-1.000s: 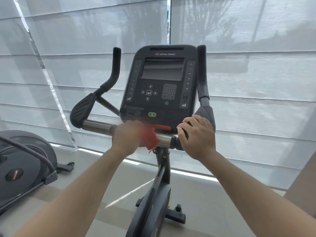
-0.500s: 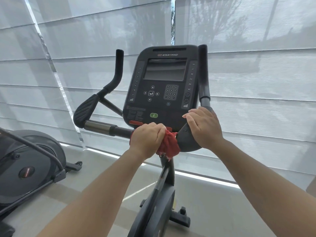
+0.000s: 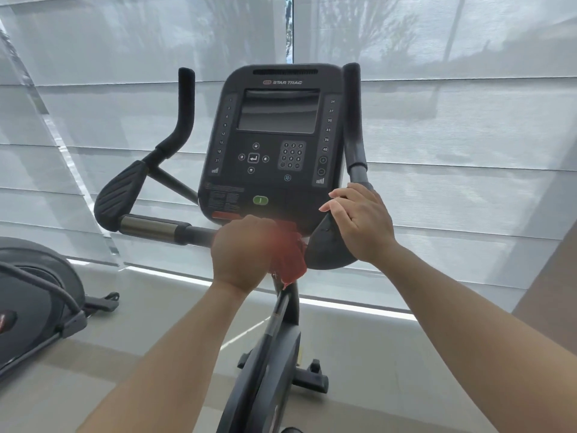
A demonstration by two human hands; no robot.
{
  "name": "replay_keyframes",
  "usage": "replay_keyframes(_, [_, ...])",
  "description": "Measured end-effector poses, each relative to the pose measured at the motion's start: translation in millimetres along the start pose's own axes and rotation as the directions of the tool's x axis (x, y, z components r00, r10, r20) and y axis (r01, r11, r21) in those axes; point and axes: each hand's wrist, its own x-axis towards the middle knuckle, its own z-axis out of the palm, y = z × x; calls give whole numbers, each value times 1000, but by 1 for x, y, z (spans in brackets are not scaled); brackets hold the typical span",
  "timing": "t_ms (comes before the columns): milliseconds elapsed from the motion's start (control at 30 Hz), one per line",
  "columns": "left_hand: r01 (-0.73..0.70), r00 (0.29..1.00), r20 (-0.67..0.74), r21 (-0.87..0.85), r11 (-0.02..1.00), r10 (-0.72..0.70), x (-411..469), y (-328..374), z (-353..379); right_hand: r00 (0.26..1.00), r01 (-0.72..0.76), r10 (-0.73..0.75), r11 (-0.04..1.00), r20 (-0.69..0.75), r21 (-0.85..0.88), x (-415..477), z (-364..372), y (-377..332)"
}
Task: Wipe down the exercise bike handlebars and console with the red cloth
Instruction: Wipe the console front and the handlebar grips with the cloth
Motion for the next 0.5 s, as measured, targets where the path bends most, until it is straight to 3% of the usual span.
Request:
replay_keyframes(200, [162,987,7,-58,985,-162,-4,23,1,1000,1,-1,1000,22,-27,2,0,0])
replay_keyframes(500, [109,961,272,-179,978,-58,-9,35,-10,997,3,2,999,83,-55,-1,-2,-1])
